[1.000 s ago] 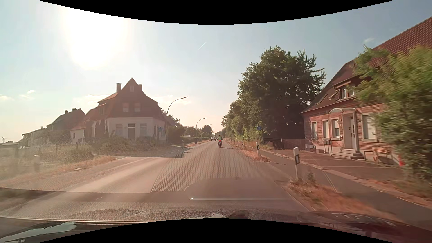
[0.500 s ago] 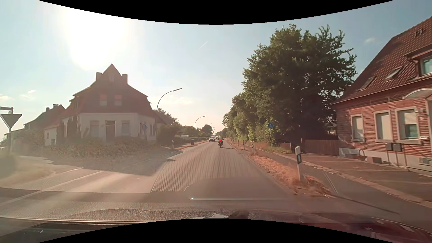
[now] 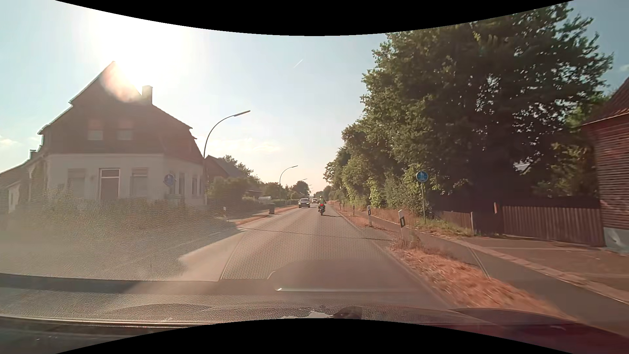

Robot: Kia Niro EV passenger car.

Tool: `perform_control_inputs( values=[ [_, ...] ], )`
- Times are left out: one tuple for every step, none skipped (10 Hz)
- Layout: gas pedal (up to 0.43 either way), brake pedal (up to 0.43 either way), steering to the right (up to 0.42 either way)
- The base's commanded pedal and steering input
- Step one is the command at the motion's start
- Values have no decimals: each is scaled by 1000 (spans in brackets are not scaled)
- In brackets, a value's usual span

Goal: Follow the waypoints while adhering to traffic rules and regulations

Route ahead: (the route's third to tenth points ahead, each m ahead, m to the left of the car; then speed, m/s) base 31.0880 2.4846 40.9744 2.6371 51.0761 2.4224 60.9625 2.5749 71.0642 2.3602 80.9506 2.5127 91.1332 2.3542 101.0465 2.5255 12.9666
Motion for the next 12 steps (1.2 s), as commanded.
perform_control_inputs(
  values=[
    [157,0,0],
    [150,0,0],
    [150,0,0],
    [150,0,0],
    [150,0,0],
    [150,0,0],
    [150,0,0],
    [150,0,0],
    [150,0,0],
    [150,0,0],
    [150,0,0],
    [150,0,0]
  ],
)
